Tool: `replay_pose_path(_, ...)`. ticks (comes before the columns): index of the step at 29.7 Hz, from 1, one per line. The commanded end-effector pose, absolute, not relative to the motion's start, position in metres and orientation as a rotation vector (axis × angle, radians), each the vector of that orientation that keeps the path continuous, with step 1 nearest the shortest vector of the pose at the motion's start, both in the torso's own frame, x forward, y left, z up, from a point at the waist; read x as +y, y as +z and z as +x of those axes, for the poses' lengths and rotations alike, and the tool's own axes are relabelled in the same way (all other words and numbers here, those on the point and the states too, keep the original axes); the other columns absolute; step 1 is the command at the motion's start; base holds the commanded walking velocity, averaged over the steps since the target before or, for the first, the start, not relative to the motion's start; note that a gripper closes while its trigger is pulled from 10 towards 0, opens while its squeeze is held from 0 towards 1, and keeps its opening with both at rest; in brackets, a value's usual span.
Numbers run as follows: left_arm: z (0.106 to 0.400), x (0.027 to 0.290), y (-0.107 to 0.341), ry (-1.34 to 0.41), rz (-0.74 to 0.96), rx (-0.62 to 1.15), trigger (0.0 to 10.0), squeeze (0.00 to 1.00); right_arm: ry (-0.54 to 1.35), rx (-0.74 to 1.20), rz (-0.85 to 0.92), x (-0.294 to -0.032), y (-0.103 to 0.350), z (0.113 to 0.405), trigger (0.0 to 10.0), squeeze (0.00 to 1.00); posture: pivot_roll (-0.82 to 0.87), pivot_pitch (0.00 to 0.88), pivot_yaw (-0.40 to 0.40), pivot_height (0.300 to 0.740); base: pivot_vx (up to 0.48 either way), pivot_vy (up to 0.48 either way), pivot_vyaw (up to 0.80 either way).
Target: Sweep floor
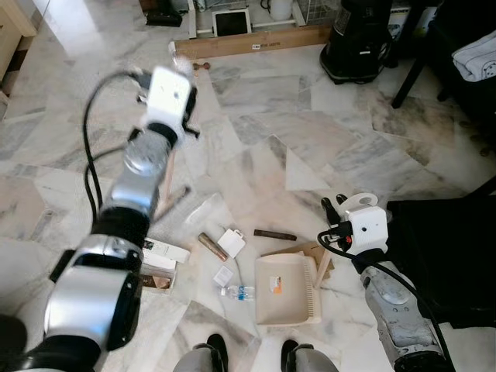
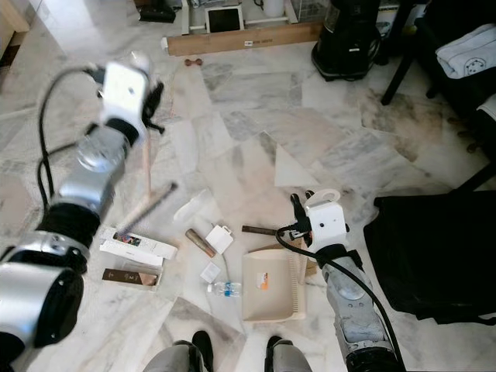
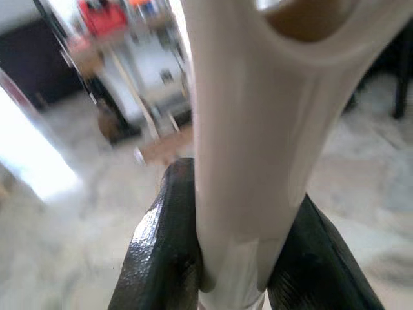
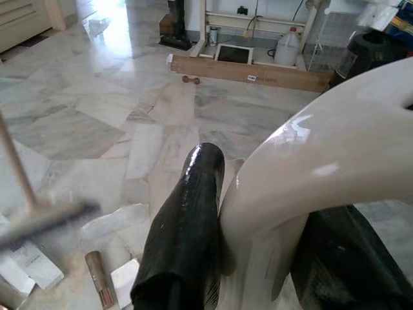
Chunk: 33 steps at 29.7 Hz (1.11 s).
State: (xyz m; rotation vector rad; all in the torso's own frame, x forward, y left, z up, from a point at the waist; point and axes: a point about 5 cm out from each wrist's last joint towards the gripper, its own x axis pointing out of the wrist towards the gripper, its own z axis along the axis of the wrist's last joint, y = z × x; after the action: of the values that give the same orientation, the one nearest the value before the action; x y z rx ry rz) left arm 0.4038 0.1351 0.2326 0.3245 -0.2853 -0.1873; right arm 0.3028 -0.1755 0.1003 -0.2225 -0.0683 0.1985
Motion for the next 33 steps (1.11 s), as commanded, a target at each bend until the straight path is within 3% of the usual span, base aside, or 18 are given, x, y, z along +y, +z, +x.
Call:
replay_pose_path(1,0.401,0.129,0.217,-0.207,0.387,-0.271,10.0,0.0,0.203,0.047,-0.223,-0.178,0.076,0.294,10.0,0.0,-0.14,0.228,0.054,0.74,0.0,0.0,0.0)
replay_pose_path(10,0.396,0.117,0.184,-0.209,0.419,-0.192,9.9,0.0,0.201,0.049,-0.225,-0.179,0.075,0.291,10.0,0.0,-0.14,0.234,0.052,0.74,0.0,0.0,0.0)
replay_pose_path(23,0.393,0.114,0.157,-0.132,0.288,-0.084,9.5,0.0,0.204,0.05,-0.223,-0.178,0.074,0.288,10.0,0.0,-0.16,0.248,0.054,0.74,0.0,0.0,0.0)
replay_pose_path(33,0.387,0.099,0.136,-0.119,0.3,0.005,9.0,0.0,0.195,0.052,-0.228,-0.181,0.074,0.279,10.0,0.0,-0.22,0.255,0.066,0.74,0.0,0.0,0.0)
